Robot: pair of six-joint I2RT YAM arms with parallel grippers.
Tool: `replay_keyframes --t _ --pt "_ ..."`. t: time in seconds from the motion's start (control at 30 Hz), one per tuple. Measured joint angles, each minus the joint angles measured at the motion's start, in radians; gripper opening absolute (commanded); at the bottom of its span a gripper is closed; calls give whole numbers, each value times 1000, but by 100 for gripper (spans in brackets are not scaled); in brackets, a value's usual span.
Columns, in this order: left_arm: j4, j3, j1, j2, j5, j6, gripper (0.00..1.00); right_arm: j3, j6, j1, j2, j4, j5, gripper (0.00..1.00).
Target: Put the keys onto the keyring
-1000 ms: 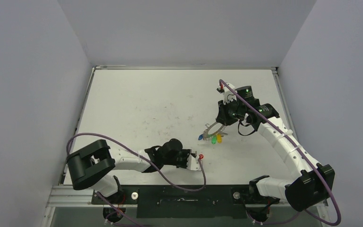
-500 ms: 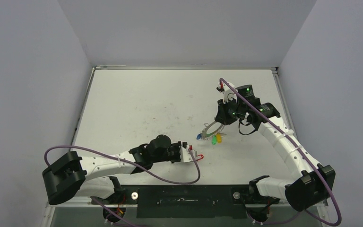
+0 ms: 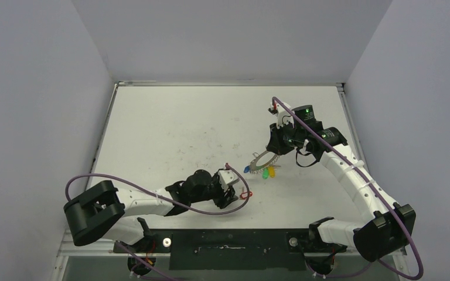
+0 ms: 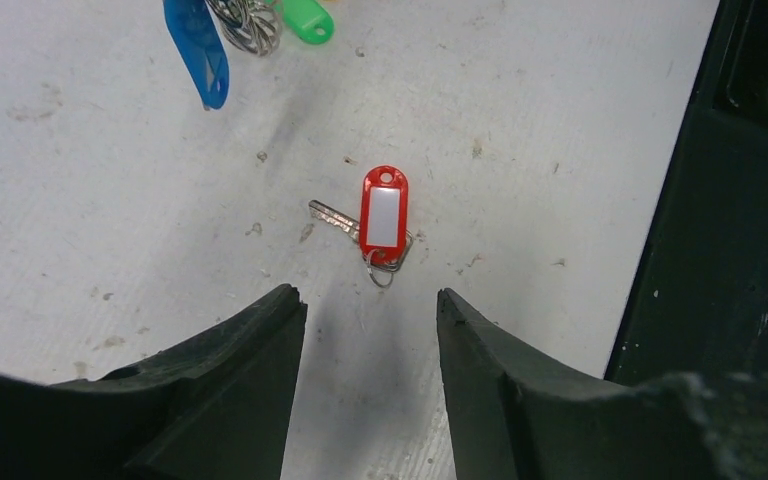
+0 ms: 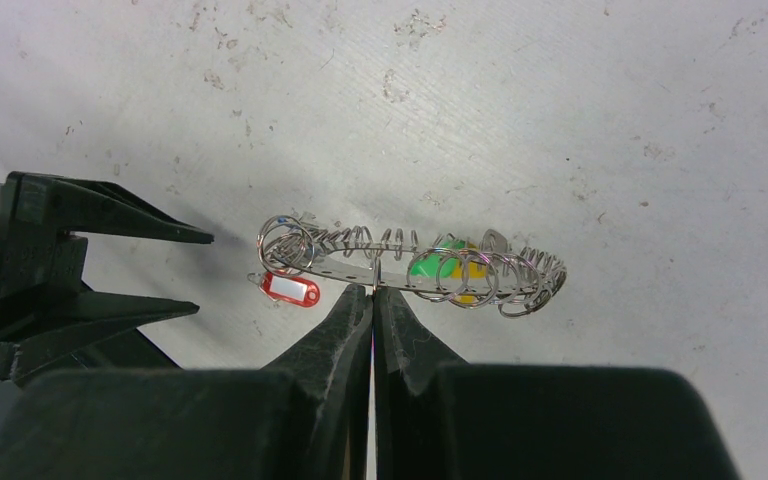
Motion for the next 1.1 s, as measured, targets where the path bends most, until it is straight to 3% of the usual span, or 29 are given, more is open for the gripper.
replay_keyframes --t 0.2,0.6,0.77,0.87,1.1 --pt "41 0 0 99 13 -71 49 0 0 0 0 0 0 0" --pt "90 48 22 253 78 -58 39 0 0 0 0 -3 0 0" --pt "106 76 32 294 117 -36 24 0 -10 0 0 -9 0 0" --pt "107 80 38 301 137 -25 0 0 -16 0 0 -12 1 0" --pt "73 80 68 275 179 27 0 1 -24 0 0 -15 1 0"
